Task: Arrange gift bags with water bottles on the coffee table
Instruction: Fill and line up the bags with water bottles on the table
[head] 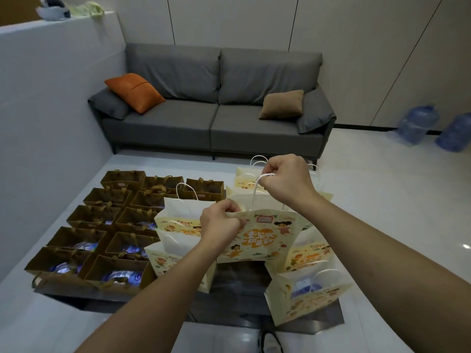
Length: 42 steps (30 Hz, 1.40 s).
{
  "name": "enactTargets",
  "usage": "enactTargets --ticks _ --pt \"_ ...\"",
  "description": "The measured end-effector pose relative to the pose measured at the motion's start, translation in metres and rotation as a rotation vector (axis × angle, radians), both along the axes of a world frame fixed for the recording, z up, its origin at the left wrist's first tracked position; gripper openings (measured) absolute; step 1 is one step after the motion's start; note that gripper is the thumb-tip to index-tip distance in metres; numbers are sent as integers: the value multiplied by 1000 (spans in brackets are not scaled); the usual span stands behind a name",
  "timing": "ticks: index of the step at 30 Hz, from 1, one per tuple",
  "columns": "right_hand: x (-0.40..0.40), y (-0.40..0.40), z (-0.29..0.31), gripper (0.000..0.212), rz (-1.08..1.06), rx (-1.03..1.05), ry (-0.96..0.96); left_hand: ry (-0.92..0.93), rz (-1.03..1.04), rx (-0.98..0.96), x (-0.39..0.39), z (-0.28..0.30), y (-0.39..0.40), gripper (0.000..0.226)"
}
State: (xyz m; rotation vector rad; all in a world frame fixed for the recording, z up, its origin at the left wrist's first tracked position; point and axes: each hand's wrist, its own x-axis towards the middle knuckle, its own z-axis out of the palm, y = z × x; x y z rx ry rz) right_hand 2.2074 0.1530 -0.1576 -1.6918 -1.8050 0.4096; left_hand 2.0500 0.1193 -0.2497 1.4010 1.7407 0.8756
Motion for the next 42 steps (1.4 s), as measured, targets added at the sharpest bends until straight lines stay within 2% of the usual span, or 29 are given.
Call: enactTargets --ticks 12,17,21,24,25,30,34,37,38,40,42 --pt "-3 3 -20 12 7 -114 17 -45 0 -92 -10 -22 9 19" --pt "-11 -1 -56 12 34 -235 -62 18 -13 -182 -21 -47 7 23" --pt "-15 -7 -93 11 28 -322 -161 180 -70 -268 -19 -72 7 47" --pt "-20 -9 -120 12 55 -392 -219 307 -158 -194 -14 -84 8 79" --pt "-21 -10 -129 11 71 -424 -227 340 -213 -167 -10 -86 9 80" --pt "-6 -15 -163 14 128 -627 -193 402 -430 -198 12 -92 15 22" --pt "34 -6 -164 25 98 -617 -112 454 -474 -234 24 -99 22 19" --pt "70 8 -158 32 -38 -505 -29 381 -481 -234 35 -103 25 40" --pt "82 14 -157 38 -98 -455 -66 367 -458 -220 39 -104 26 42" --pt "106 22 -153 58 -149 -419 -219 363 -382 -158 47 -106 29 34" --pt "129 27 -149 82 -65 -518 -302 388 -312 -103 57 -105 36 27"
